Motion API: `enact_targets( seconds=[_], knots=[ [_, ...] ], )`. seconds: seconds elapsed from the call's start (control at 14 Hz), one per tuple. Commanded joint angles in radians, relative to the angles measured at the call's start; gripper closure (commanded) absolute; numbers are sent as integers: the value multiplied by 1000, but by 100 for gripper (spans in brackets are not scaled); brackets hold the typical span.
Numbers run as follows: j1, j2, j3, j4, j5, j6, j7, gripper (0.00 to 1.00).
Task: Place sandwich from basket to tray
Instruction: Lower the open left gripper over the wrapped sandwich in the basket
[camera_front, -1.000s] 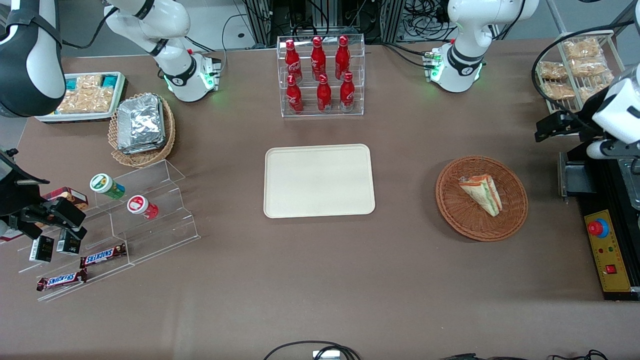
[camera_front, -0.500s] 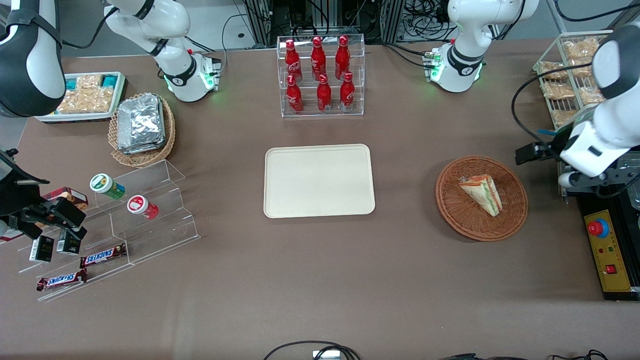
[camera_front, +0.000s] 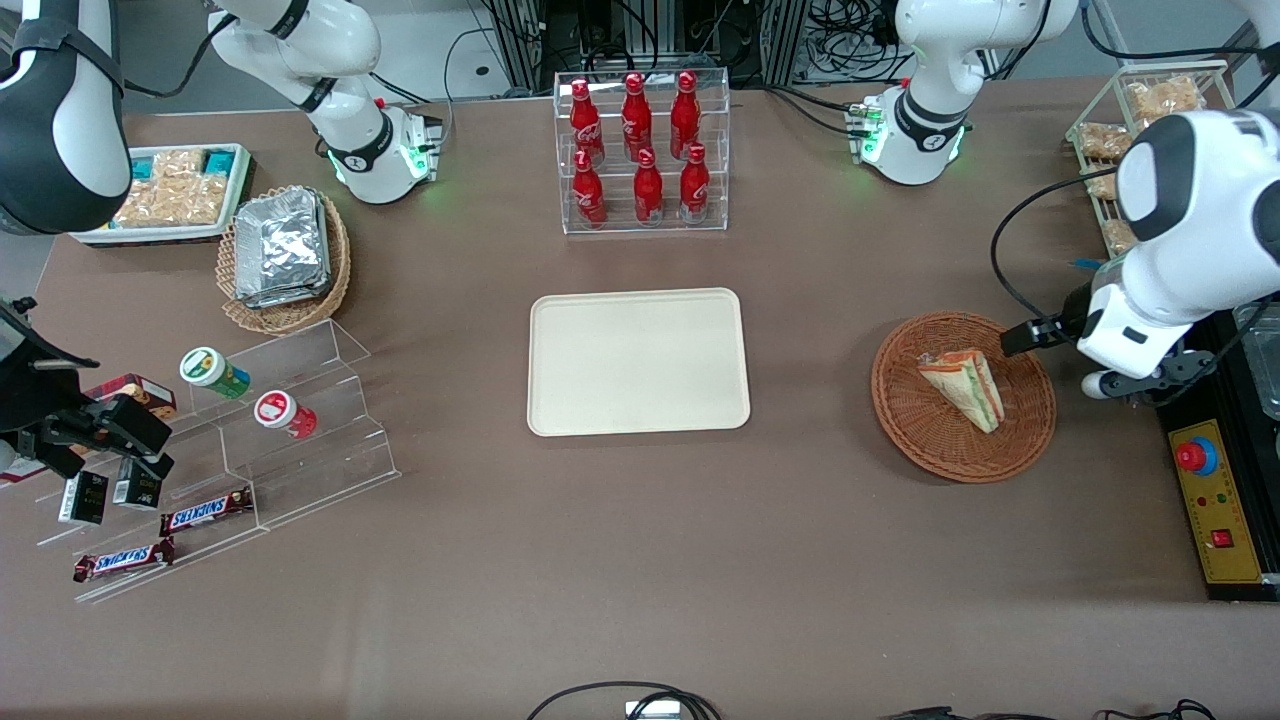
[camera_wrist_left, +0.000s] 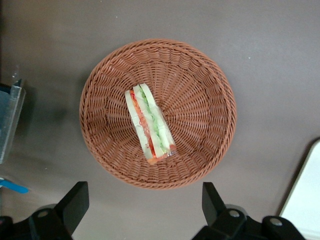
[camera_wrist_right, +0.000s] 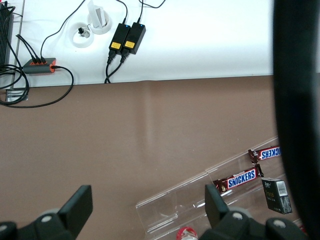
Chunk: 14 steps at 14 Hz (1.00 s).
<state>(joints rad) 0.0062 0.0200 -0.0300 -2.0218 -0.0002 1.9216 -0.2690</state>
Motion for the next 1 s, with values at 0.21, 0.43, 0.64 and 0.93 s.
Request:
enact_targets(
  seconds=[0.21, 0.43, 0.64, 0.93],
  knots=[
    [0, -58, -4, -210, 19, 235, -136, 0],
    [5, -55, -4, -282, 17, 345, -159, 0],
    [0, -3, -4, -350, 17, 506, -263, 0],
    [-3, 44, -2, -414, 17, 620, -272, 0]
  ],
)
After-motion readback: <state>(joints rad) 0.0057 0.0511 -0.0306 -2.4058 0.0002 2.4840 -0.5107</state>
